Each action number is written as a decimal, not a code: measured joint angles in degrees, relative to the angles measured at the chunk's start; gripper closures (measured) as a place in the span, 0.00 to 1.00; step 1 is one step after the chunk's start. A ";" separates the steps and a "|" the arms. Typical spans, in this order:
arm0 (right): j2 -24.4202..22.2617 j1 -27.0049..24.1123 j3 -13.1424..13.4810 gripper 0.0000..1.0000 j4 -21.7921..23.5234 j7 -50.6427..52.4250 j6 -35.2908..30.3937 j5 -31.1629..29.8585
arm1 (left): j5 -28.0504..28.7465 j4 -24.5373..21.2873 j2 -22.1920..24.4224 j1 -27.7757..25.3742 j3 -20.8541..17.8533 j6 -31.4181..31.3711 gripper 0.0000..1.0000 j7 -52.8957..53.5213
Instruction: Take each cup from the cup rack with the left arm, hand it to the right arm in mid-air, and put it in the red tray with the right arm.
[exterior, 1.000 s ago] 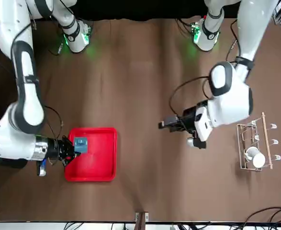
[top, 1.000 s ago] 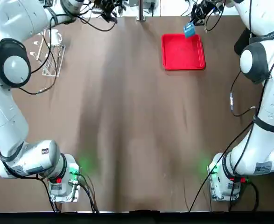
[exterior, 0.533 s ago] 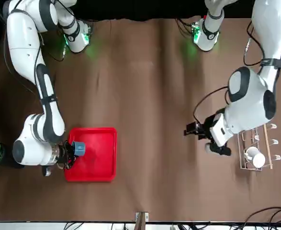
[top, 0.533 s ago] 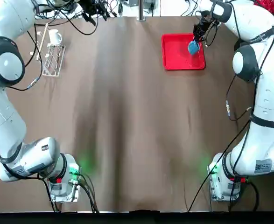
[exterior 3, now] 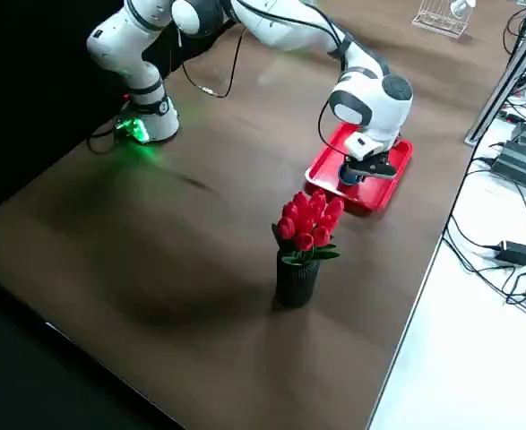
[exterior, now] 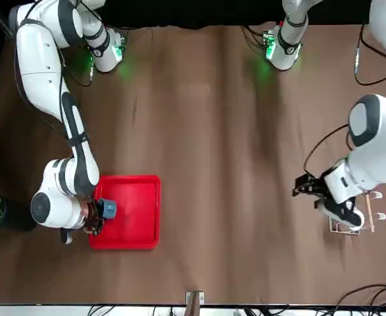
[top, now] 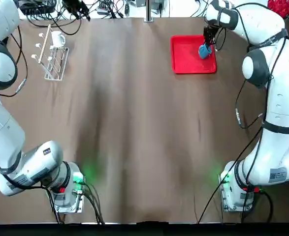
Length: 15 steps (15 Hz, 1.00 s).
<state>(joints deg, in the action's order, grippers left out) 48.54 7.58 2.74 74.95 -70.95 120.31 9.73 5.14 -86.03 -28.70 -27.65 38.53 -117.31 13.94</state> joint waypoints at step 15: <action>-0.53 0.73 -0.39 0.37 -1.13 -0.22 -5.71 -0.96 | 10.44 4.76 -7.35 -2.58 -6.21 -0.65 0.00 21.09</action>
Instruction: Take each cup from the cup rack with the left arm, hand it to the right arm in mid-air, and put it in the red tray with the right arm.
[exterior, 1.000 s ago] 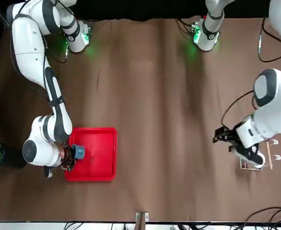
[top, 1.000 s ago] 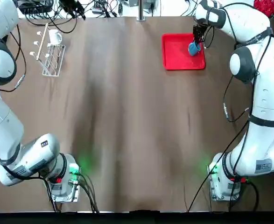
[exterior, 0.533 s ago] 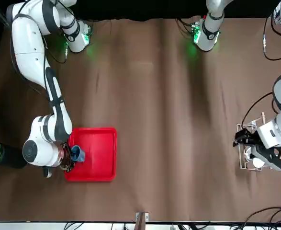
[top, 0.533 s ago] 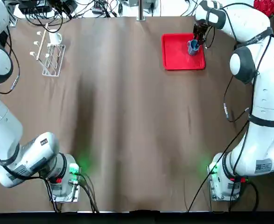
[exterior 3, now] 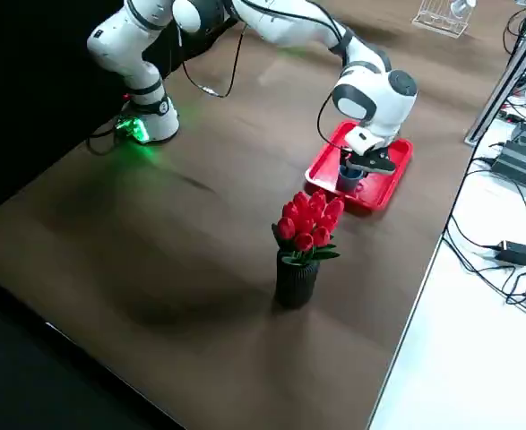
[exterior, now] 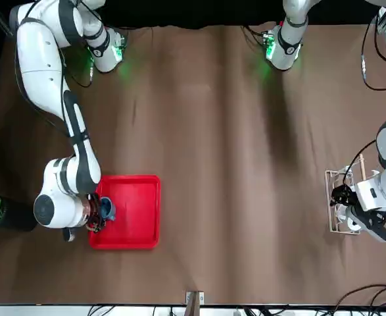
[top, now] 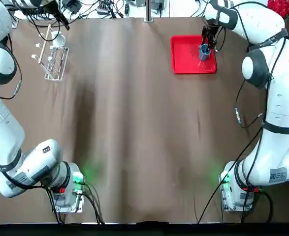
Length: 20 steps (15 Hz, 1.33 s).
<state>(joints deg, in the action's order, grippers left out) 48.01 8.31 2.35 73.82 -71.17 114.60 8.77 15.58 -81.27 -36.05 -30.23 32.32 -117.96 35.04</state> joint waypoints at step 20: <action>-20.34 -5.42 0.58 0.29 -8.63 50.29 -26.84 -0.71 | 7.66 0.93 -5.87 0.69 -5.48 -9.51 0.00 14.71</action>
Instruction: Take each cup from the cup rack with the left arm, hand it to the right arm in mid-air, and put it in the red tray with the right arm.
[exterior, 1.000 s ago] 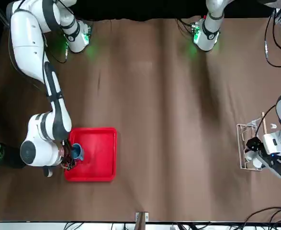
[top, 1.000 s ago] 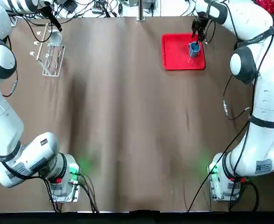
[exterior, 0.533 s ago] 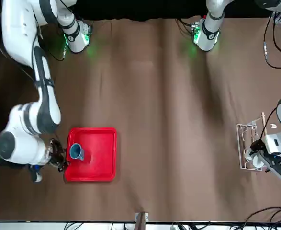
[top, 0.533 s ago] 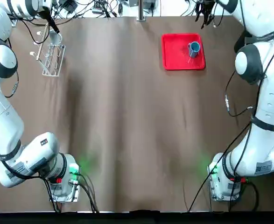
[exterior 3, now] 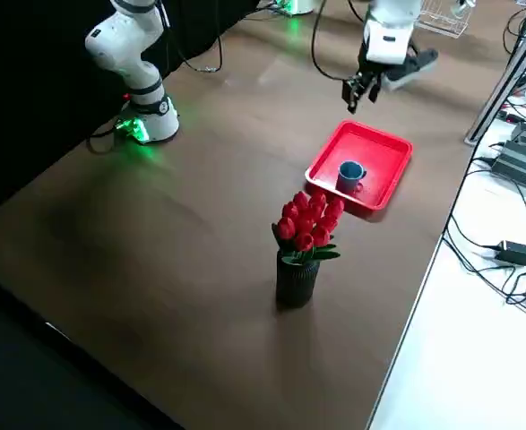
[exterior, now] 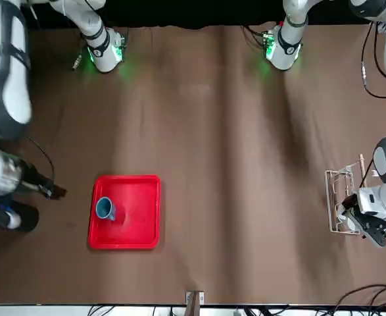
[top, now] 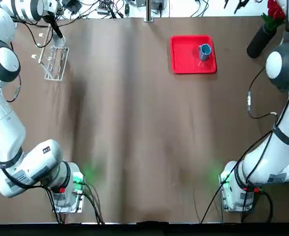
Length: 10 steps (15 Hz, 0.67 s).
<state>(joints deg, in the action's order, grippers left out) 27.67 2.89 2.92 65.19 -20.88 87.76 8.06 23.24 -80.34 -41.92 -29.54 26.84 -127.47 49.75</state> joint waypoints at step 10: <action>-9.75 -3.99 0.10 0.00 0.64 19.82 -6.00 -0.73 | 2.77 0.01 -0.46 0.07 -0.01 0.01 0.00 0.01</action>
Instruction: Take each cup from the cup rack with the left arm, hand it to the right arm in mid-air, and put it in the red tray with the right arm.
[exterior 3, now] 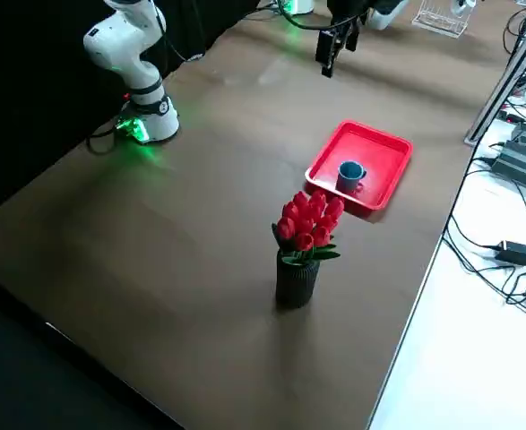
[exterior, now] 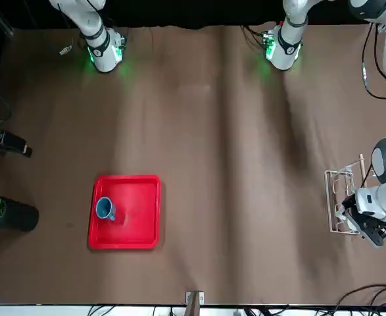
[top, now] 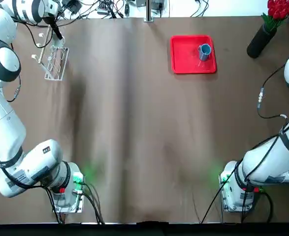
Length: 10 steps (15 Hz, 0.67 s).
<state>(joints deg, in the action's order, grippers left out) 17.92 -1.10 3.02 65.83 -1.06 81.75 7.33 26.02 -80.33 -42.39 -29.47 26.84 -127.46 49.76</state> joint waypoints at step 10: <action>-5.69 -0.06 -0.27 0.00 13.04 5.12 3.39 -3.54 | 0.03 0.07 -0.01 0.01 -0.03 2.87 0.00 0.00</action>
<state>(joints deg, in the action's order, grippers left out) 12.22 -1.16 2.75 78.87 4.06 85.14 3.79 26.04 -80.26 -42.40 -29.46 26.81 -124.59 49.76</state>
